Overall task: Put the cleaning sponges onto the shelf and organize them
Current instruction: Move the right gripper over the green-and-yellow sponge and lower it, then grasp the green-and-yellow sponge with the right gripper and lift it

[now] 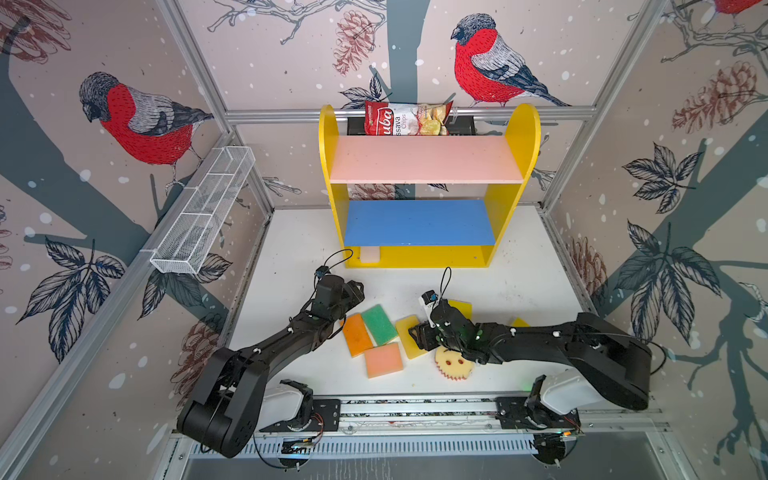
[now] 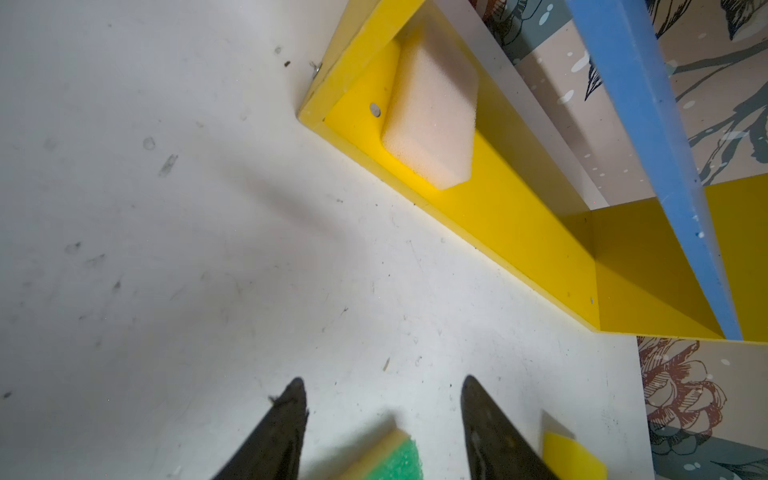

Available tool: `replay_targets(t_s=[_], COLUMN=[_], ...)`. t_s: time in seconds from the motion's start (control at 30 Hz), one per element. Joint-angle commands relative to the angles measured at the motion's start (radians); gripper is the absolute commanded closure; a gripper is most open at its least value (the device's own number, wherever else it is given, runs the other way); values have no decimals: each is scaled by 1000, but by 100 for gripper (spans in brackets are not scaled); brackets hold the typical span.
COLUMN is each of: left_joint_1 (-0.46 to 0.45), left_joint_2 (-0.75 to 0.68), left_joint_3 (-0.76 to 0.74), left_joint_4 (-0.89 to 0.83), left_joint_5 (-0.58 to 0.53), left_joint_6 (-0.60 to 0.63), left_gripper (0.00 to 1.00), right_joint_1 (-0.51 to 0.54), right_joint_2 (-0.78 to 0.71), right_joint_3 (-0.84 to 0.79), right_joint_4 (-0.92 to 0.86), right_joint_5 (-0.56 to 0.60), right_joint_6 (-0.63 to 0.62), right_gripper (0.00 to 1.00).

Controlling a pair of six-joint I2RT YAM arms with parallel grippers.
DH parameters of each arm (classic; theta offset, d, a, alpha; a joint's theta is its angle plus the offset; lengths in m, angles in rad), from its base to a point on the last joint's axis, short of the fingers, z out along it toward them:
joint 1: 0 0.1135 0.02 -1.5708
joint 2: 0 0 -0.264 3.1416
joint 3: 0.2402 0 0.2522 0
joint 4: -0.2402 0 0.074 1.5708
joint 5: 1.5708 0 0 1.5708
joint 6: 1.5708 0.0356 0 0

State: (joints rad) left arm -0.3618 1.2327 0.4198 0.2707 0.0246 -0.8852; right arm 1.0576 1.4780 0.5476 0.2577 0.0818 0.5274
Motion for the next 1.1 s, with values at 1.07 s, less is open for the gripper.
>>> replay_targets(t_s=[1.07], left_joint_1=[-160], left_joint_2=[-346], left_joint_3=[-227], left_joint_4=[-82], left_joint_5=[-164], left_joint_6=[-127], left_gripper=[44], right_joint_1=[23], right_joint_2=[425], right_joint_3=[452], right_joint_4=[-89], right_joint_5=[-57], right_joint_6=[-195], right_gripper=[33])
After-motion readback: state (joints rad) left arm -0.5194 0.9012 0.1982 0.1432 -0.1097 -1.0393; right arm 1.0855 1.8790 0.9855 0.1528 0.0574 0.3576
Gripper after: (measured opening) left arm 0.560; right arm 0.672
